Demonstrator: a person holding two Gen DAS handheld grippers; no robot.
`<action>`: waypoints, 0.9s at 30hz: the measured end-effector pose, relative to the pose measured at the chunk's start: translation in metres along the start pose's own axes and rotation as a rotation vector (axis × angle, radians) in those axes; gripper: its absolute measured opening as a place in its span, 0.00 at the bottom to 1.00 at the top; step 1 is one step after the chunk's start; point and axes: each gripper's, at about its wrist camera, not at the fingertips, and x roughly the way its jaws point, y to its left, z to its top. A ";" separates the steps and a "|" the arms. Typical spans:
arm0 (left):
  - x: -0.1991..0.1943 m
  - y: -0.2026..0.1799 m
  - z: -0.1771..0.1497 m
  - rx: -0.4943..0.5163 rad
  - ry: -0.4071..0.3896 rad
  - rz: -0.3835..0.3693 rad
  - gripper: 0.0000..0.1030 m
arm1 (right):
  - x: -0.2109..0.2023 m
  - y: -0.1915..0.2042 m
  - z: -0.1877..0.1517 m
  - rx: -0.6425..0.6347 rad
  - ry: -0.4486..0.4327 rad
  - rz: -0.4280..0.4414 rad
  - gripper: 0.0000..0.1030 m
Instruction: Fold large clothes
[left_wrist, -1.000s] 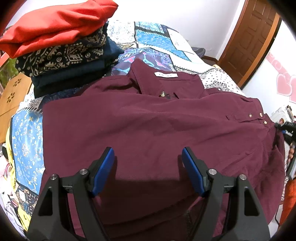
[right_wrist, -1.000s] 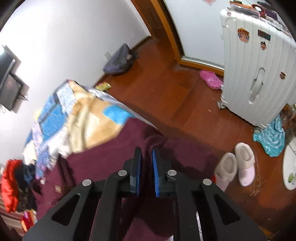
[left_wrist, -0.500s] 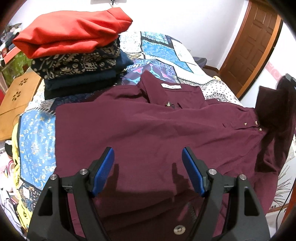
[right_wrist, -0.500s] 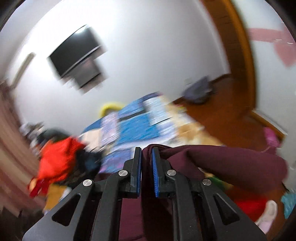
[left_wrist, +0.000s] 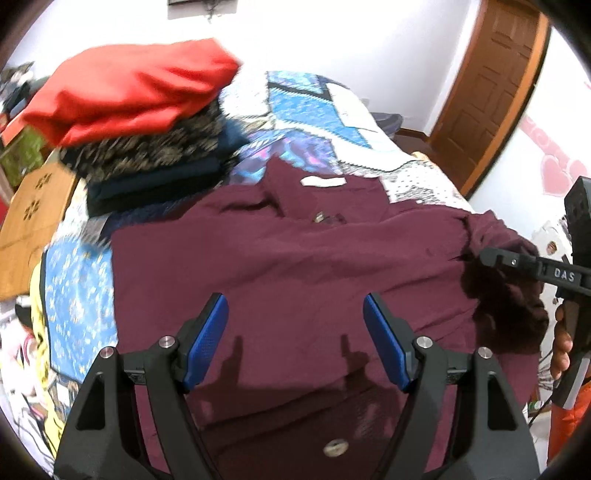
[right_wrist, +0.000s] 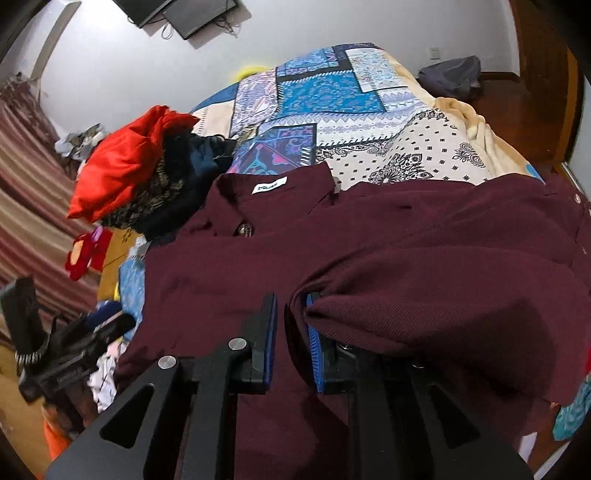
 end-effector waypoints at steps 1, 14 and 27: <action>0.000 -0.009 0.007 0.020 -0.007 -0.009 0.72 | -0.009 -0.003 0.001 -0.003 -0.007 0.003 0.14; 0.025 -0.151 0.074 0.313 -0.016 -0.201 0.79 | -0.108 -0.079 -0.007 0.159 -0.301 -0.159 0.64; 0.131 -0.248 0.085 0.462 0.302 -0.325 0.79 | -0.096 -0.180 -0.039 0.465 -0.249 -0.237 0.65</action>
